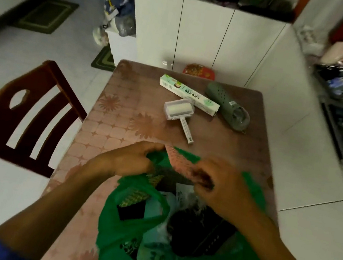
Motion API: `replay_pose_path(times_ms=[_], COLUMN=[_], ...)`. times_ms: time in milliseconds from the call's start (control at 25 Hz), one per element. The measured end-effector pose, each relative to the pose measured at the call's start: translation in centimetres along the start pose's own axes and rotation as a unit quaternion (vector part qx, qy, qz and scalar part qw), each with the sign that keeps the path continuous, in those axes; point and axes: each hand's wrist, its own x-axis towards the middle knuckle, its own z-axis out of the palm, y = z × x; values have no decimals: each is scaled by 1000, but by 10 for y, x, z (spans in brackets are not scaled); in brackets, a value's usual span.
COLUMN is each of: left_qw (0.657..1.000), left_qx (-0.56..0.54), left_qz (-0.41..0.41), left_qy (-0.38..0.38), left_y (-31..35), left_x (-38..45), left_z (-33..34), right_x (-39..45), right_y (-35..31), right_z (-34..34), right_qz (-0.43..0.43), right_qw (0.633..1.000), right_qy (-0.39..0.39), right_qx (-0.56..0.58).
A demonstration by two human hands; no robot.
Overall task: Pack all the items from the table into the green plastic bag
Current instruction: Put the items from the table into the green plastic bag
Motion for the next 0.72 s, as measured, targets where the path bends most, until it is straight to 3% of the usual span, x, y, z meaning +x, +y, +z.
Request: replay_pose_path(times_ms=[120,240,320,400,480,560,640,680,720], left_qw=[996,963,934,920,935,936,913,894,880], left_qx=[82,222,289,286,167,-4,-188,-272,-320], left_qz=[-14,-73,-104,-92,-64,-47,-41,-40,-35], left_qy=[44,132,180,251,306,348,360,353,349], left_y=[3,-5,-5,-5,-4,0,10,16,22], left_x=[-17,-51,-78,-95,-106,-111,-111,-111,-110], left_z=[-9,-12,-6,0,6,12,21,27,32], right_x=[-17,-52,-79,-97,-108,-109,-102,-96,-91], right_y=[4,2,1,-3,1,10,22,20,12], right_z=[28,7,-12,-22,-19,-23,-37,-46,-55], right_qz=[53,139,218,317,364,392,421,425,407], right_qw=[980,958,925,871,849,888,905,871,803], right_qy=[-142,-144,-159,-250,-274,-177,-9,82,138], right_qx=[-129,-205,-269,-281,-266,-164,62,234,412])
